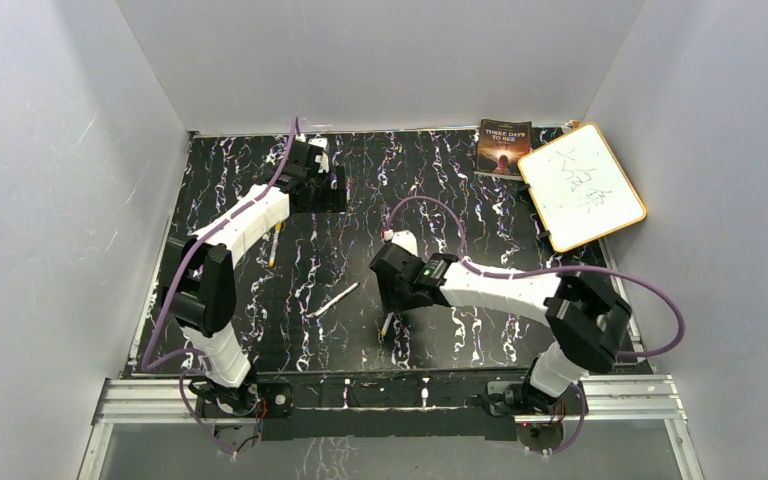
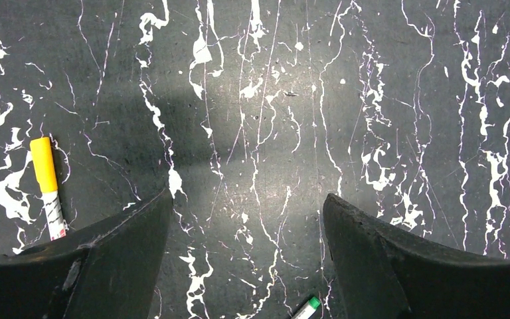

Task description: Insert the pens into the pen caps

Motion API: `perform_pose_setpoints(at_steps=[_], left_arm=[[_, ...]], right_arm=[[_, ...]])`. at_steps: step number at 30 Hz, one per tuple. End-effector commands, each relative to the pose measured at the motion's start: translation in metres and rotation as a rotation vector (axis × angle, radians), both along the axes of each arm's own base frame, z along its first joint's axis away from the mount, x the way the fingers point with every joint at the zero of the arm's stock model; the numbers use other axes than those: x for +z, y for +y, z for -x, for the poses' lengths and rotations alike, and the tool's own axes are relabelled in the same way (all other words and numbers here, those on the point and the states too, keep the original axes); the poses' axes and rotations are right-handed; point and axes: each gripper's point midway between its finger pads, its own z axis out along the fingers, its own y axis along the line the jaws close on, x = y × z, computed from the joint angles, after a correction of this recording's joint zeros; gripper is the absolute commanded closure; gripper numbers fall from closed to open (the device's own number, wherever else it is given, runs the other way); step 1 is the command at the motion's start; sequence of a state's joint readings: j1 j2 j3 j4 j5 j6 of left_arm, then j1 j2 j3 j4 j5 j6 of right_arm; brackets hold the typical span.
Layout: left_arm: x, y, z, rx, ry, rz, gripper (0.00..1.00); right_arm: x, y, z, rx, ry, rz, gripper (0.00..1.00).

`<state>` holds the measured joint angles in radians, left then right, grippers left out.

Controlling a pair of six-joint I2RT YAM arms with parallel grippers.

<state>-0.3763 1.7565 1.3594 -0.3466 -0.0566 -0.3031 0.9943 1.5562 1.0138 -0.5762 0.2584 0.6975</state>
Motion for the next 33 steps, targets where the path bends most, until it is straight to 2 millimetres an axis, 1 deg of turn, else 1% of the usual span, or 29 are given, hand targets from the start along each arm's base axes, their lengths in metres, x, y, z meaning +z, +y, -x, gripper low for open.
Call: perform_pose_setpoints(at_steps=[1, 4, 9, 19, 25, 29, 33], left_arm=[[0.021, 0.005, 0.002, 0.020, -0.036, 0.005, 0.19], [0.021, 0.006, 0.002, 0.015, -0.041, -0.006, 0.19], [0.016, 0.008, 0.002, 0.013, -0.030, -0.021, 0.19], [0.013, 0.009, 0.002, 0.024, -0.026, -0.023, 0.19], [0.011, 0.007, 0.002, 0.021, -0.021, -0.018, 0.20], [0.010, 0.008, 0.002, 0.023, -0.019, -0.021, 0.20], [0.010, 0.008, 0.002, 0.022, -0.019, -0.023, 0.20]], right_arm=[[-0.002, 0.012, -0.006, -0.007, 0.003, -0.018, 0.49], [-0.007, 0.015, -0.008, -0.008, 0.005, -0.019, 0.50], [-0.011, 0.020, -0.014, -0.008, 0.009, -0.018, 0.54], [-0.026, 0.021, -0.024, -0.013, 0.031, -0.001, 0.55], [-0.028, 0.019, -0.026, -0.014, 0.036, 0.015, 0.65], [-0.029, 0.019, -0.026, -0.009, 0.038, 0.016, 0.81], [-0.031, 0.022, -0.025, 0.013, 0.051, -0.004, 0.92]])
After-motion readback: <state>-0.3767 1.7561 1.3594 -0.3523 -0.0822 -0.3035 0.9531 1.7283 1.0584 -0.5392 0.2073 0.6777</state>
